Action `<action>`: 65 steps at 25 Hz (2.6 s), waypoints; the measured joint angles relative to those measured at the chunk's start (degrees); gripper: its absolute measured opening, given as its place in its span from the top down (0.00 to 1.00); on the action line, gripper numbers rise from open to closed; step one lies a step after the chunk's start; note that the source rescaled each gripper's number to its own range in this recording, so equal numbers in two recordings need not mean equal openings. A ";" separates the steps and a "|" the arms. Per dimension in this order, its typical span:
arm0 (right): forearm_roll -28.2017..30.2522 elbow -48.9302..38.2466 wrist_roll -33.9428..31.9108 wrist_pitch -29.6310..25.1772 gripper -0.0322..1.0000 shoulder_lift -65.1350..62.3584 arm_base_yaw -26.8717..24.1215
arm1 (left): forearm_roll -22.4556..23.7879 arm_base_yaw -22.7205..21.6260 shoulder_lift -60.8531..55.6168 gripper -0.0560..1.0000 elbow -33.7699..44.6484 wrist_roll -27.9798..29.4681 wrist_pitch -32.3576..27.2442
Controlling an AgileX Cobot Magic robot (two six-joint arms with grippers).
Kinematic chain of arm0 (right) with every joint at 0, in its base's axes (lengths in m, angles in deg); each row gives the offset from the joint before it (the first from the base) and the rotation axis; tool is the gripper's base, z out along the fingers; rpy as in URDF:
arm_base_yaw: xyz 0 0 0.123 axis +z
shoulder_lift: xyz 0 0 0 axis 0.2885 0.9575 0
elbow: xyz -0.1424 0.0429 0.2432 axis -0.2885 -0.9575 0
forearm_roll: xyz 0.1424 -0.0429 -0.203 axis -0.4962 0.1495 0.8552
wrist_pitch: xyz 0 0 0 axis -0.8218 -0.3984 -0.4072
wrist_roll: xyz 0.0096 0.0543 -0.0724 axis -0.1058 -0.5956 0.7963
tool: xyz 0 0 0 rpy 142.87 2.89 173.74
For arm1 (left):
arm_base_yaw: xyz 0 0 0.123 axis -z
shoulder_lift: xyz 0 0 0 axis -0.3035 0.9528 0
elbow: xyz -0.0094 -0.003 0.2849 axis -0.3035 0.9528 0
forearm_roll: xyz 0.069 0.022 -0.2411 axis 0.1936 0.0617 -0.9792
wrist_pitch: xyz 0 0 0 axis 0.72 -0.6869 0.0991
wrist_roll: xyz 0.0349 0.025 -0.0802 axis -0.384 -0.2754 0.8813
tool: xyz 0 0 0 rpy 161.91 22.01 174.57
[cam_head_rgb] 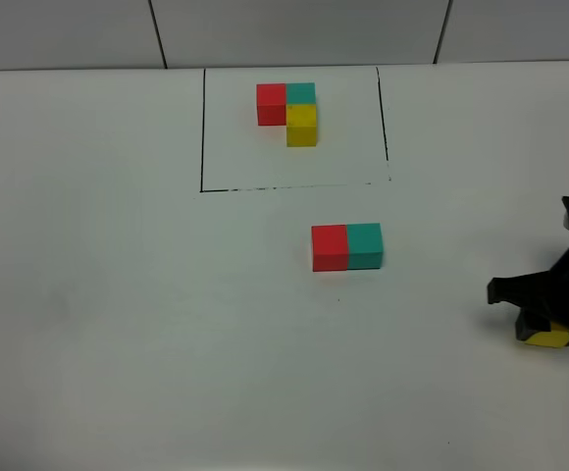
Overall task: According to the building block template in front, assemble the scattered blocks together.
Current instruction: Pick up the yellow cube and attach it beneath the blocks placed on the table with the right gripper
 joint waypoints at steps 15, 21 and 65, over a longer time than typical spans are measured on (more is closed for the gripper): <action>15.15 16.45 -37.45 -10.16 0.97 7.57 30.98 | 0.00 0.00 0.00 0.29 0.00 0.00 0.00; 15.28 23.90 -37.24 -10.67 0.97 15.86 32.53 | 0.00 0.00 0.00 0.29 0.00 0.00 0.00; 16.63 30.51 -32.64 -6.84 0.97 24.09 31.07 | 0.00 0.00 0.00 0.29 0.00 0.00 0.00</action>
